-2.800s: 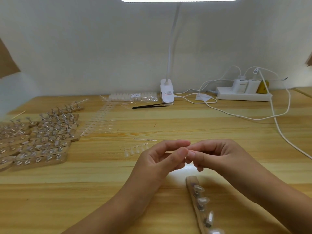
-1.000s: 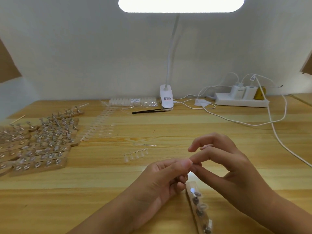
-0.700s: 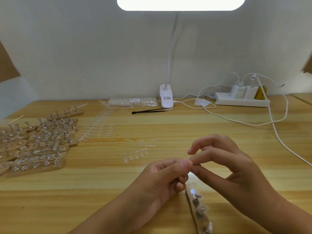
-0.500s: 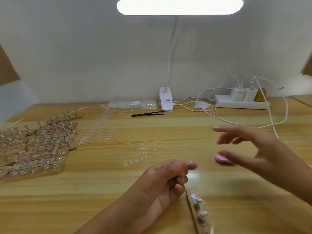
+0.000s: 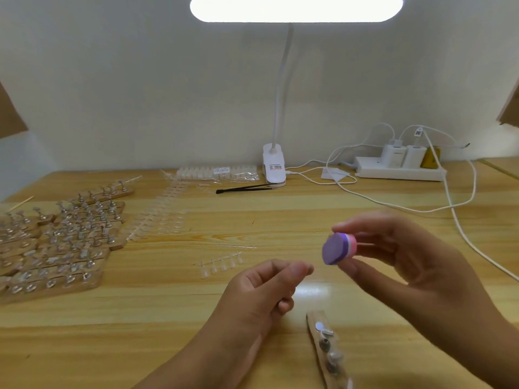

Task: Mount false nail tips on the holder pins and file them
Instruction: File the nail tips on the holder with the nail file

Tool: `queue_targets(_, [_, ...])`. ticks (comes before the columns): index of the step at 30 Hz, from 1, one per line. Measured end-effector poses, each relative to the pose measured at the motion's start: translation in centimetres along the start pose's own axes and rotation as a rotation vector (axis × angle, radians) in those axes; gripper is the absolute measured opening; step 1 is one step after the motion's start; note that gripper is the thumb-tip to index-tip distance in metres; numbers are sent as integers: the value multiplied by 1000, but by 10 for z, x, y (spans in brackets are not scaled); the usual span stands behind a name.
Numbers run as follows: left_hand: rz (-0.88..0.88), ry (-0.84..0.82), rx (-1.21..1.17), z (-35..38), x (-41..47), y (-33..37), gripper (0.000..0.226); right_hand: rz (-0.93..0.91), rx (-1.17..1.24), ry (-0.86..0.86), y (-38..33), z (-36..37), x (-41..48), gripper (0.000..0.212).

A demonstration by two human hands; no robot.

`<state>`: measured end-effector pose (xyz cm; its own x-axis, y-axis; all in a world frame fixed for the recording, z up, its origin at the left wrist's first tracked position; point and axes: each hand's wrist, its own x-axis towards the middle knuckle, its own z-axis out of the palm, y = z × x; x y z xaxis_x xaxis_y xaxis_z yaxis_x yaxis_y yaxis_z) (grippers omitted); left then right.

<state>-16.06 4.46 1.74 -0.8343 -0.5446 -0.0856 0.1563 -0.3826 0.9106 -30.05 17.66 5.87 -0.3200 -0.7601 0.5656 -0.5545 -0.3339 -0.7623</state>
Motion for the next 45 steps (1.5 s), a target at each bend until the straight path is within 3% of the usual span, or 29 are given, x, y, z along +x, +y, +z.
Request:
queue_targets(5, [119, 47, 182, -1, -4, 1, 41, 183, 259, -9, -4, 12, -4, 27])
queue_targets(10, [136, -8, 235, 0, -7, 2, 33, 303, 284, -89, -6, 12, -3, 27])
queue_targets(31, [160, 85, 204, -1, -5, 1, 31, 380, 291, -40, -8, 16, -3, 23])
queue_targets(39, [145, 33, 229, 1, -7, -1, 30, 392, 295, 6, -6, 15, -3, 27])
queue_targets(45, [155, 26, 249, -1, -8, 0, 34, 419, 299, -68, -10, 17, -4, 20])
